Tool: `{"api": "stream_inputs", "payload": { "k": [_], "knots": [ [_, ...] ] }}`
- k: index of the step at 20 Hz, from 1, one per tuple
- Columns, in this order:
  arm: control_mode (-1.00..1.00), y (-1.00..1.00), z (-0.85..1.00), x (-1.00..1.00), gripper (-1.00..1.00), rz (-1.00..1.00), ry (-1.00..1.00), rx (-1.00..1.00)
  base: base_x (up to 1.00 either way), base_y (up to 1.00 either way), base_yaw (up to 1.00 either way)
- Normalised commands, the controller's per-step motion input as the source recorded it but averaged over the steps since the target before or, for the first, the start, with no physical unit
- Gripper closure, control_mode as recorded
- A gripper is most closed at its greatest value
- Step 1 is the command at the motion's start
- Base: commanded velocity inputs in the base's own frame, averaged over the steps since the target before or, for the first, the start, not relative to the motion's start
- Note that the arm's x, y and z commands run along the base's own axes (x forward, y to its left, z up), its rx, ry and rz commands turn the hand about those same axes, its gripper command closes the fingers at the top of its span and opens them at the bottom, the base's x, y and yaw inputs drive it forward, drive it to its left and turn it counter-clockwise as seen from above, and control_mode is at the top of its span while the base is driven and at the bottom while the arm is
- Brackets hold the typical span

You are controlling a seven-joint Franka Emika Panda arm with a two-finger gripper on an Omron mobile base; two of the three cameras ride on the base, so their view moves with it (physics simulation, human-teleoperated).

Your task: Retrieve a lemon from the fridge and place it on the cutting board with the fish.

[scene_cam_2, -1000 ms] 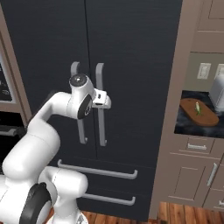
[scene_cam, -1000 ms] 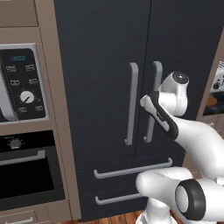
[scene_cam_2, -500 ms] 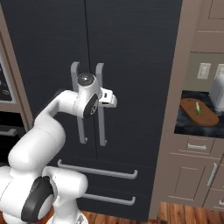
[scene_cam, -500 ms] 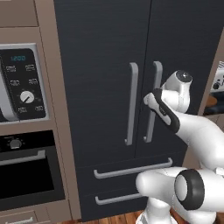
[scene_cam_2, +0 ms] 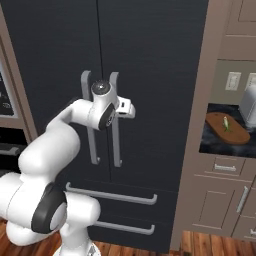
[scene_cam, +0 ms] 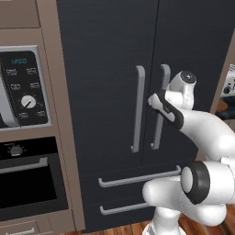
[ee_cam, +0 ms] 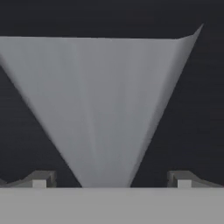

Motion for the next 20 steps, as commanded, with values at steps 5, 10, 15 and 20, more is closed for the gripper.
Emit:
{"api": "stream_inputs", "payload": {
  "k": [5,10,15,20],
  "knots": [
    [-1.0,0.0,0.0,0.27,-1.0,0.0,-0.13,0.0,0.0,0.0,0.0],
    [-1.0,0.0,0.0,0.33,-1.0,0.0,-0.07,0.0,0.0,0.0,0.0],
    [-1.0,0.0,0.0,0.48,1.0,0.0,0.0,0.0,0.0,0.0,0.0],
    [-1.0,-0.1,0.0,0.2,1.0,0.0,0.0,0.0,0.0,0.0,0.0]
  ]
}}
